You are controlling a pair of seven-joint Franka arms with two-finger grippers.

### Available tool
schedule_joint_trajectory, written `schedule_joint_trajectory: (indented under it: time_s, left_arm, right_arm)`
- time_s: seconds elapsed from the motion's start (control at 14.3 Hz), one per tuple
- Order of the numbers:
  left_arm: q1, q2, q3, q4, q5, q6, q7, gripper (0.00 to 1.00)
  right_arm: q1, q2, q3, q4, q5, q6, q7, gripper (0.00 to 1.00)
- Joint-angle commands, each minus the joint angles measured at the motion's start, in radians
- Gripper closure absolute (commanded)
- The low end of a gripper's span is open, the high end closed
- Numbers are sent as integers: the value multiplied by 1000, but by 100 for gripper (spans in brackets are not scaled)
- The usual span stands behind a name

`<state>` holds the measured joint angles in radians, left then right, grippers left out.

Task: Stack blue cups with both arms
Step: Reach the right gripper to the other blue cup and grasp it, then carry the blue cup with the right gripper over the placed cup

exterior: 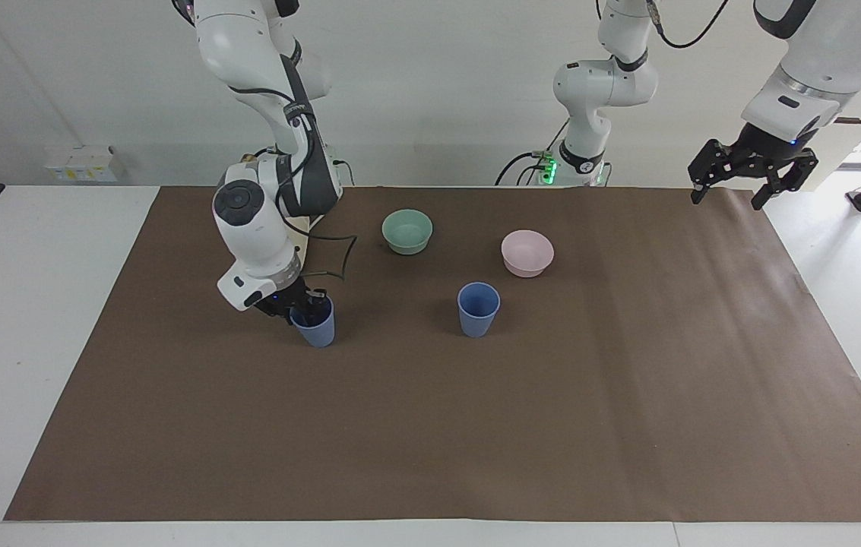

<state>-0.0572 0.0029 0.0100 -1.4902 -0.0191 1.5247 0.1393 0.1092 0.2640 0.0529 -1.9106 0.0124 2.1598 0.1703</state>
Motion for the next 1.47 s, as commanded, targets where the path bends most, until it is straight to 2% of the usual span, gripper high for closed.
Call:
schedule_joint_trajectory:
  time_s: [0.0,0.21,0.56,0.91,1.12,1.4]
  left_arm:
    - [29,-12,-7,2,11,-20,-10,0]
    - [33,-18,-5,-12,8,-15,-15,0]
    - [31,-17,-5,-10,5,-9,-14,0]
    - [23,-17,-8,-8,4,-17,-9,0]
    - [31,-17,-7,-8,5,-17,-9,0]
    - [28,-17,-7,-8,4,-17,-9,0]
  right_arm:
    - [-3,-14,10,39,14,-64,15,100]
    - [-2,-48,13,108,17,-175,18,100]
    - [13,-51,76,248,-3,-235,96,100]
    - [142,20,76,389,-23,-258,240,100]
    - [197,52,76,458,-22,-259,267,100]
    - [299,147,71,586,-23,-303,391,100]
